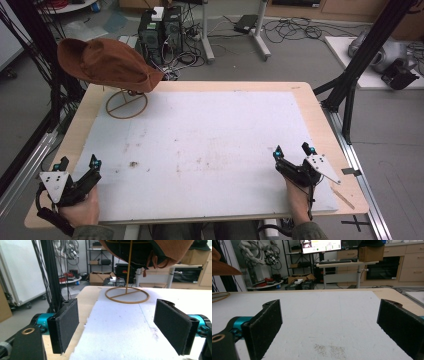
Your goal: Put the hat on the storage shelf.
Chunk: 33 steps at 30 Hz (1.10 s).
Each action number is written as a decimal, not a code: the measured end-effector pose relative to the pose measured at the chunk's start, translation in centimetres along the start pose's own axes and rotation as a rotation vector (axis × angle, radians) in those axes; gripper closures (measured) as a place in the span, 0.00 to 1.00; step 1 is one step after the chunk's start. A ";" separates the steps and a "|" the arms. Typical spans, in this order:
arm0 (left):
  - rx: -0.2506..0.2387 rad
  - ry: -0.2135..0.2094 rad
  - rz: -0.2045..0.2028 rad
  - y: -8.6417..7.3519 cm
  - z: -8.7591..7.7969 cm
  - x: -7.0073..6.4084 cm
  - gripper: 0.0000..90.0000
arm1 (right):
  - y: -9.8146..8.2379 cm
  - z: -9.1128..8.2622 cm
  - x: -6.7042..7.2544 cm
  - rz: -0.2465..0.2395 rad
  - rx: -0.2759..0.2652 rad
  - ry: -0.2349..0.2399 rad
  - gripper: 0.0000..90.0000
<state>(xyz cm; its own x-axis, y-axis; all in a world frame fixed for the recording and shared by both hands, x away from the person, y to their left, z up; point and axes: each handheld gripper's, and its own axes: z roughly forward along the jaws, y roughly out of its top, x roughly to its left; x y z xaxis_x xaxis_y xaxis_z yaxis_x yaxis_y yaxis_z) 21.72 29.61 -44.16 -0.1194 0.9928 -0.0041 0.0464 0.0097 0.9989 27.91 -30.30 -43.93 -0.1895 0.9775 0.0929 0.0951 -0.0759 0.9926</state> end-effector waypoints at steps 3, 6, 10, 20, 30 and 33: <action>-0.006 -0.002 -0.003 -0.2 -0.2 0.0 0.23 | 0.0 0.0 -0.1 -0.001 -0.005 -0.002 0.06; 0.004 -0.004 -0.007 -0.4 -0.2 0.1 0.23 | 0.0 0.0 -0.2 0.006 -0.004 -0.003 0.06; 0.002 -0.007 0.001 -0.5 -0.2 -0.1 0.23 | 0.0 -0.1 -0.2 0.015 -0.001 -0.001 0.06; 0.012 -0.035 0.008 -0.6 0.1 -0.4 0.23 | 0.0 -0.3 -0.2 0.010 0.005 -0.004 0.06; 0.002 -0.048 0.013 -0.4 -0.2 -0.5 0.23 | 0.1 -0.8 -0.2 0.005 -0.001 -0.016 0.06; 0.000 -0.047 0.014 -0.4 -0.4 -0.5 0.23 | 0.1 -0.8 -0.2 0.010 -0.004 -0.018 0.06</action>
<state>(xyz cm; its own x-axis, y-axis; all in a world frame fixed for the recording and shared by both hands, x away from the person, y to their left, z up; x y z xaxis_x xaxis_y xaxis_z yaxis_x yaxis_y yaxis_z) 21.39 29.10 -44.54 -0.0716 0.9974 0.0073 0.0479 -0.0038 0.9988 27.17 -30.70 -43.76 -0.1709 0.9800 0.1017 0.0933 -0.0867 0.9919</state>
